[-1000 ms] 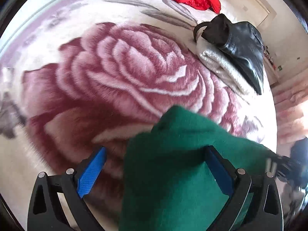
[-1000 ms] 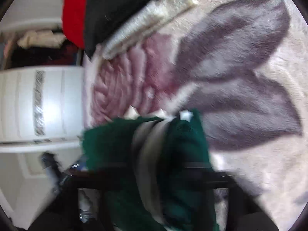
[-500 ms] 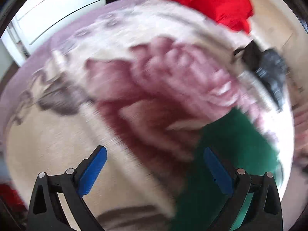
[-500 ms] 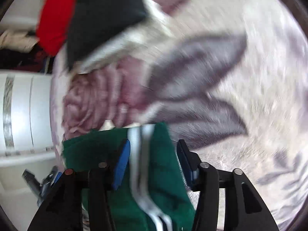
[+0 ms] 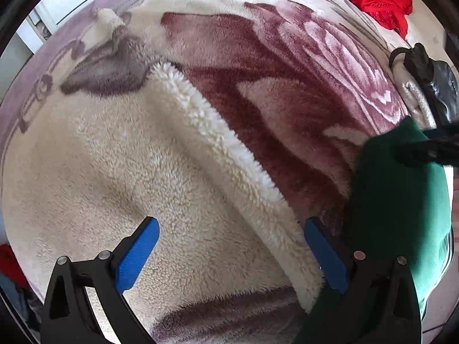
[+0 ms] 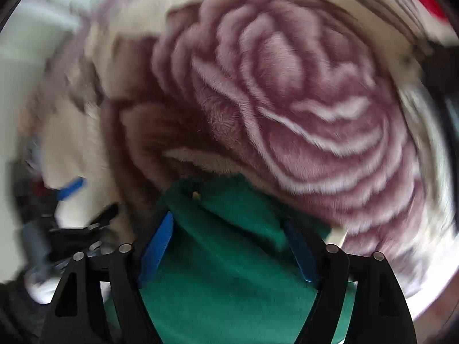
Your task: Fold large clothes
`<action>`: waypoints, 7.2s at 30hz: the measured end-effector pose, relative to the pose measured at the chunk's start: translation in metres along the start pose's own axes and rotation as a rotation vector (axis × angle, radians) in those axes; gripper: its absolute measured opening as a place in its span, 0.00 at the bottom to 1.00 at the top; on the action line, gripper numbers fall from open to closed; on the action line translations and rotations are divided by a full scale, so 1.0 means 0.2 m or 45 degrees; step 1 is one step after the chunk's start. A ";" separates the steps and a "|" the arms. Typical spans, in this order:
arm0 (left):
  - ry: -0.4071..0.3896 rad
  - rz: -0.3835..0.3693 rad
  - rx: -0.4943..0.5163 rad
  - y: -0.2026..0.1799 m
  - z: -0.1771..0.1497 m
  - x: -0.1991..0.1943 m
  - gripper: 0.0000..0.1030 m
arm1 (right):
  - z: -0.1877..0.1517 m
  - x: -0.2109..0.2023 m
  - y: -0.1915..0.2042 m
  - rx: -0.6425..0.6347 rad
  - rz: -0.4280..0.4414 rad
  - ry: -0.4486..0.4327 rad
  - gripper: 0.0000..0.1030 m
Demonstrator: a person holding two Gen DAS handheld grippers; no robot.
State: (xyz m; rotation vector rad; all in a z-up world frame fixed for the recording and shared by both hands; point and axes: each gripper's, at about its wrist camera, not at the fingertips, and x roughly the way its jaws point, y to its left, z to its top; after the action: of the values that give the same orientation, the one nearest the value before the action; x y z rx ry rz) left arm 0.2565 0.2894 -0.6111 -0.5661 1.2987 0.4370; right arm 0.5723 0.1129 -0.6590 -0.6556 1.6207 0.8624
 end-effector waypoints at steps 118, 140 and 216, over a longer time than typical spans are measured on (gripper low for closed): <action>0.068 -0.296 0.167 -0.31 0.01 -0.14 0.87 | -1.92 0.34 -0.99 1.640 0.661 -0.606 0.03; 0.080 -0.329 0.127 -0.33 -0.02 -0.14 0.87 | -1.99 0.50 -0.76 1.666 1.040 -0.504 0.10; 0.063 -1.078 0.590 -1.10 0.73 -0.60 0.46 | -0.46 -0.46 -1.33 1.192 1.248 -1.029 0.37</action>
State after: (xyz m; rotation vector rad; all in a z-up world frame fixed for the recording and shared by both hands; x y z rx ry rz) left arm 0.4744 0.2066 -0.4380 -0.6692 1.0396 -0.5664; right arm 0.7504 -0.1187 -0.6104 1.1046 1.2916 0.7341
